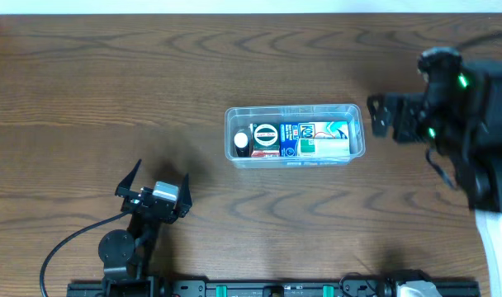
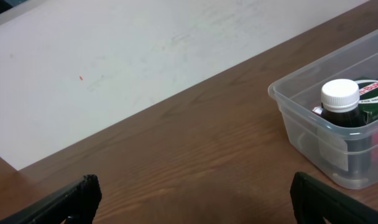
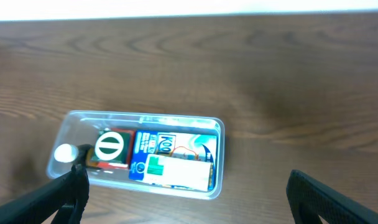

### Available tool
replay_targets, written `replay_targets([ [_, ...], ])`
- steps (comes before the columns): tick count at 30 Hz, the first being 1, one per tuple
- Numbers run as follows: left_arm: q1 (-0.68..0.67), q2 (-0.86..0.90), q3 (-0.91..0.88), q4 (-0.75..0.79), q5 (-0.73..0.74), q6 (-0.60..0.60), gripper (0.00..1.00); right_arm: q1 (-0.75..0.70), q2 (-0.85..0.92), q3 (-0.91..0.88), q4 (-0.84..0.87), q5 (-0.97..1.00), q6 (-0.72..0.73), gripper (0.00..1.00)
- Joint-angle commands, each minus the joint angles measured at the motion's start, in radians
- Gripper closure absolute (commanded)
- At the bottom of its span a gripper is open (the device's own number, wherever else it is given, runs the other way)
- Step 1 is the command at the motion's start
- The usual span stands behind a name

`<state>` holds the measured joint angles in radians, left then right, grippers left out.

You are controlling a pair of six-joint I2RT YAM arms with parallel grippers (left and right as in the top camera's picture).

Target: Pack container

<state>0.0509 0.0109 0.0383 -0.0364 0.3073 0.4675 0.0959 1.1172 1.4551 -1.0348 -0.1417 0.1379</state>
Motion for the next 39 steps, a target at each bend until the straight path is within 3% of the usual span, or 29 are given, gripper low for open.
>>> replay_targets([
  [1,0.005,-0.006,-0.034,-0.007,-0.012,-0.014,0.02,0.012,-0.085,-0.093,-0.010,0.002,-0.013,0.01],
  [4,0.005,-0.006,-0.034,-0.007,-0.012,-0.014,0.02,0.012,-0.199,-0.253,0.153,0.040,-0.013,0.01],
  [11,0.005,-0.006,-0.034,-0.007,-0.012,-0.014,0.02,0.012,-0.497,-0.779,0.805,0.008,-0.011,0.01],
  [17,0.005,-0.006,-0.034,-0.007,-0.012,-0.014,0.02,0.012,-0.677,-1.114,1.129,0.003,-0.012,0.01],
  [28,0.005,-0.006,-0.034,-0.007,-0.012,-0.014,0.02,0.003,-0.961,-1.383,1.155,0.046,-0.012,0.01],
  [39,0.005,-0.006,-0.034,-0.007,-0.012,-0.014,0.02,-0.008,-0.998,-1.450,1.091,0.154,-0.012,0.01],
])
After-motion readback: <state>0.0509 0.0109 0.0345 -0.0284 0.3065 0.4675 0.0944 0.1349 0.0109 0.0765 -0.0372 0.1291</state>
